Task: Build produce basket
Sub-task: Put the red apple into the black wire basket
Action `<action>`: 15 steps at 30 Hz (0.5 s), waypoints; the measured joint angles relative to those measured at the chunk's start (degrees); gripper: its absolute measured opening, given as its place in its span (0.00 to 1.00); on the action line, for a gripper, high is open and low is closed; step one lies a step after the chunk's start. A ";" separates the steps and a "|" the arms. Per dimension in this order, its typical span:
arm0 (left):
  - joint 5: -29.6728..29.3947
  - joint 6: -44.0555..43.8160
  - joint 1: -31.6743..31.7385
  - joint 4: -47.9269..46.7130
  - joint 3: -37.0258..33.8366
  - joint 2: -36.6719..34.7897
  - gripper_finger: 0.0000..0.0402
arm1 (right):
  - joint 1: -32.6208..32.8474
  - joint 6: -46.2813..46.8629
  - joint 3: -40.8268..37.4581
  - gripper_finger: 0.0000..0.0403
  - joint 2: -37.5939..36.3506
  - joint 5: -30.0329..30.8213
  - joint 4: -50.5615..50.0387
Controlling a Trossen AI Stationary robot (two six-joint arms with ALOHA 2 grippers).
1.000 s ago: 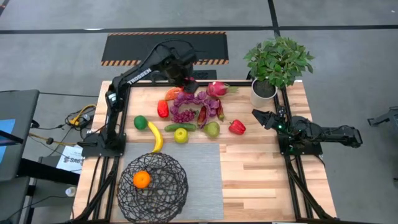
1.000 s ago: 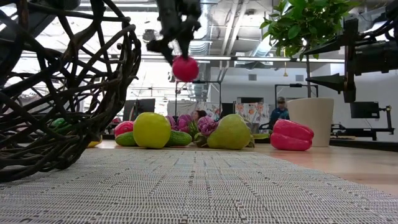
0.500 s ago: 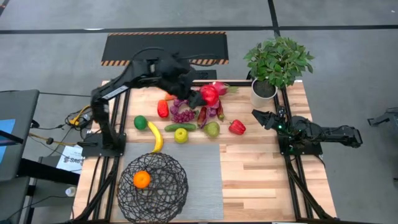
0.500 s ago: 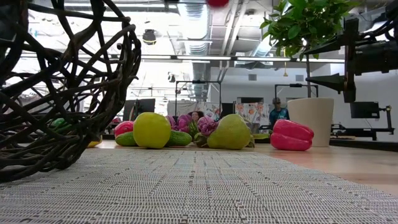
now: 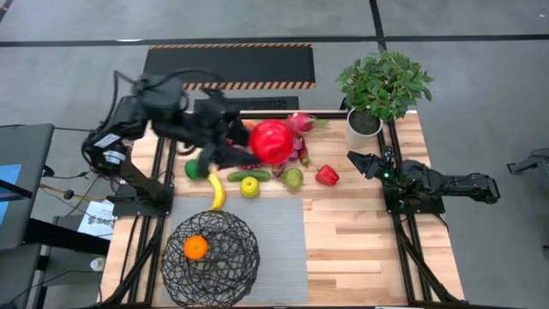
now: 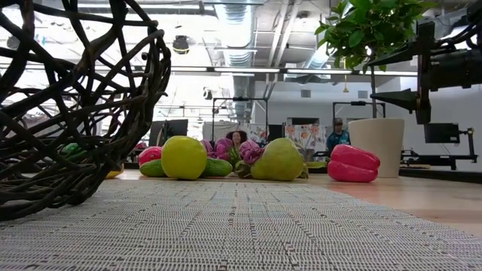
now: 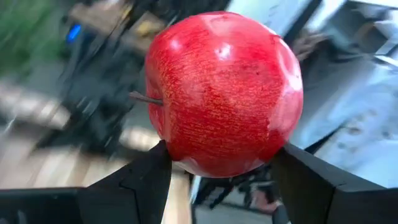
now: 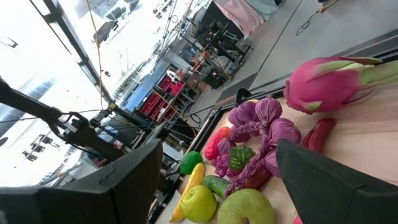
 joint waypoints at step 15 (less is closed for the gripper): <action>1.03 16.40 -12.71 11.05 -0.02 -0.65 0.58 | -0.02 0.04 0.00 0.83 0.00 0.02 0.00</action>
